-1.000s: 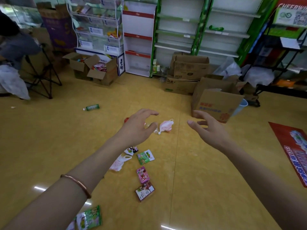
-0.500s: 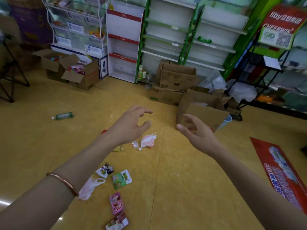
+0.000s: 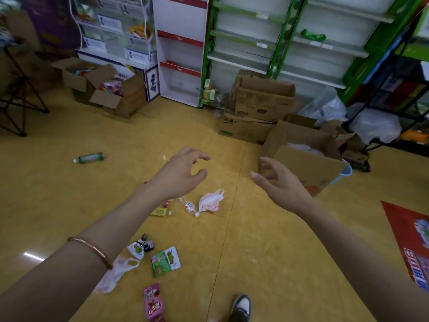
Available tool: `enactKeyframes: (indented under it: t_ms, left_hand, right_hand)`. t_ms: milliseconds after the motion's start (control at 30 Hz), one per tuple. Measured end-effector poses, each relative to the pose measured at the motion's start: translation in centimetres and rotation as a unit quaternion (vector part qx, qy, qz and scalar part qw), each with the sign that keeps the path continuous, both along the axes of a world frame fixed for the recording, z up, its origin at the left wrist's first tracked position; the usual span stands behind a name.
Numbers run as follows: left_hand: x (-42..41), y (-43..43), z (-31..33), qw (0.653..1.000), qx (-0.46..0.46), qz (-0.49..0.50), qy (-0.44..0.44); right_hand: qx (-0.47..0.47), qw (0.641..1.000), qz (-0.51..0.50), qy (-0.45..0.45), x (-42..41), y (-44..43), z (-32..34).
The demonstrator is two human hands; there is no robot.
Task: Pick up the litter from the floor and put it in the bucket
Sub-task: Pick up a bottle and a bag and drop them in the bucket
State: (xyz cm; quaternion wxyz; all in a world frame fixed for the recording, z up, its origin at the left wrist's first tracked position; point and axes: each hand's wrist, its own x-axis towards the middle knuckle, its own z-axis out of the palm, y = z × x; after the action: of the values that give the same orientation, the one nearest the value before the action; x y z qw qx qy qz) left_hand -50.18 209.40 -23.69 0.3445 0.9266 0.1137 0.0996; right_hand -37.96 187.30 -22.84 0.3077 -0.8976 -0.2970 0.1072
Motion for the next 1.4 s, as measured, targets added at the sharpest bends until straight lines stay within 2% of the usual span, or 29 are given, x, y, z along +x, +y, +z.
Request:
enactKeyframes:
  t_ms: [233,400,667,800,1067,1233,1400]
  left_hand:
    - [10.4,-0.2,-0.5,0.991,-0.01,0.135,-0.003]
    - [13.1,1.5,-0.2,0.971,-0.02,0.238,-0.029]
    - [13.7,8.2,0.1,0.941,0.008,0.337,-0.037]
    - [14.6,12.3,-0.3,0.926,-0.014,0.373,-0.049]
    - [16.2,17.3,-1.5,0.908,-0.016,0.419,-0.016]
    - [16.3,19.0,-3.5,0.862,-0.052,0.504,-0.004]
    - [16.8,19.7,-5.2,0.801,-0.07,0.594,0.036]
  right_hand:
    - [0.006,0.992,0.126,0.023,14.3,5.2,1.0]
    - [0.015,0.979,0.201,0.025,20.8,10.5,1.2]
    - [0.005,0.944,0.329,0.018,23.9,21.4,1.0]
    - [-0.018,0.93,0.365,0.032,24.9,26.6,1.1]
    - [-0.035,0.899,0.435,0.038,26.8,35.9,-0.8]
    - [-0.052,0.861,0.503,0.052,27.3,42.6,-3.4]
    - [-0.094,0.809,0.573,0.091,27.7,48.0,-6.2]
